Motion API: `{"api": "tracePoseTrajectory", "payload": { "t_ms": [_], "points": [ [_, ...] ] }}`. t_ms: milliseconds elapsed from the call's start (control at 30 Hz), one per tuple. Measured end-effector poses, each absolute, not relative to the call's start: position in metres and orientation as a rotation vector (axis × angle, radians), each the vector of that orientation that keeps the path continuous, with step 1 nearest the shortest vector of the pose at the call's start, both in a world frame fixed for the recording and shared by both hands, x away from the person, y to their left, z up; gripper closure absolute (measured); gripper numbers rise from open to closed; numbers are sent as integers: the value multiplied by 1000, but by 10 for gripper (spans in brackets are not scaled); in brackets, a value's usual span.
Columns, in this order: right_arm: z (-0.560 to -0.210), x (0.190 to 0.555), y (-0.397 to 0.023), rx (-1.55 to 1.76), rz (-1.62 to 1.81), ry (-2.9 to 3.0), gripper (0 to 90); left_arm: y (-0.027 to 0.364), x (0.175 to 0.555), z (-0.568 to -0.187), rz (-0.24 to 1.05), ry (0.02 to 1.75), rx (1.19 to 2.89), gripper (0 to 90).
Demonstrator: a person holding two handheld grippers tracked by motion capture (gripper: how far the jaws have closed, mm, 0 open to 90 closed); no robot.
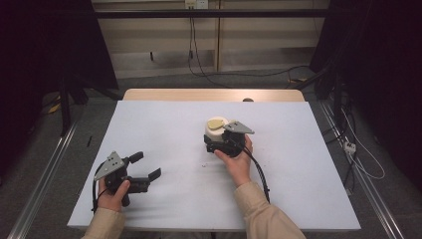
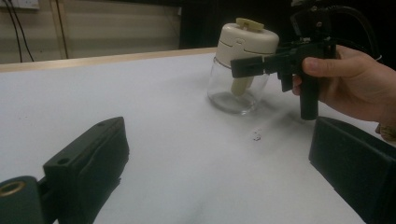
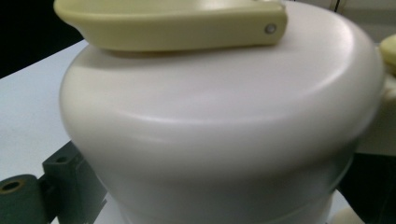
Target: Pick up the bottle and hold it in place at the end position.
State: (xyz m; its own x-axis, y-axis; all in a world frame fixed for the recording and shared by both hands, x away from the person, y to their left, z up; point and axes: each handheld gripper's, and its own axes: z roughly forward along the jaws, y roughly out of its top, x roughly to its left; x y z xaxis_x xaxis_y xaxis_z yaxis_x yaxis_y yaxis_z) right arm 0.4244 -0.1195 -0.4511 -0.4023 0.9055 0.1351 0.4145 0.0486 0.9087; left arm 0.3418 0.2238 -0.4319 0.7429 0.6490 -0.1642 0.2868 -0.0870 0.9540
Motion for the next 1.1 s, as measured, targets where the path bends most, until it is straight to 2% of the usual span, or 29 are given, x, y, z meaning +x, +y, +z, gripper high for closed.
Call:
{"api": "tracePoseTrajectory", "payload": {
  "t_ms": [667,1100],
  "points": [
    [-452,424,-120,1341,1345,1839,41,176,370,-409,275,758,1731,40],
    [-452,425,-120,1335,1344,1849,41,164,377,-402,266,728,1748,39]
  ]
}}
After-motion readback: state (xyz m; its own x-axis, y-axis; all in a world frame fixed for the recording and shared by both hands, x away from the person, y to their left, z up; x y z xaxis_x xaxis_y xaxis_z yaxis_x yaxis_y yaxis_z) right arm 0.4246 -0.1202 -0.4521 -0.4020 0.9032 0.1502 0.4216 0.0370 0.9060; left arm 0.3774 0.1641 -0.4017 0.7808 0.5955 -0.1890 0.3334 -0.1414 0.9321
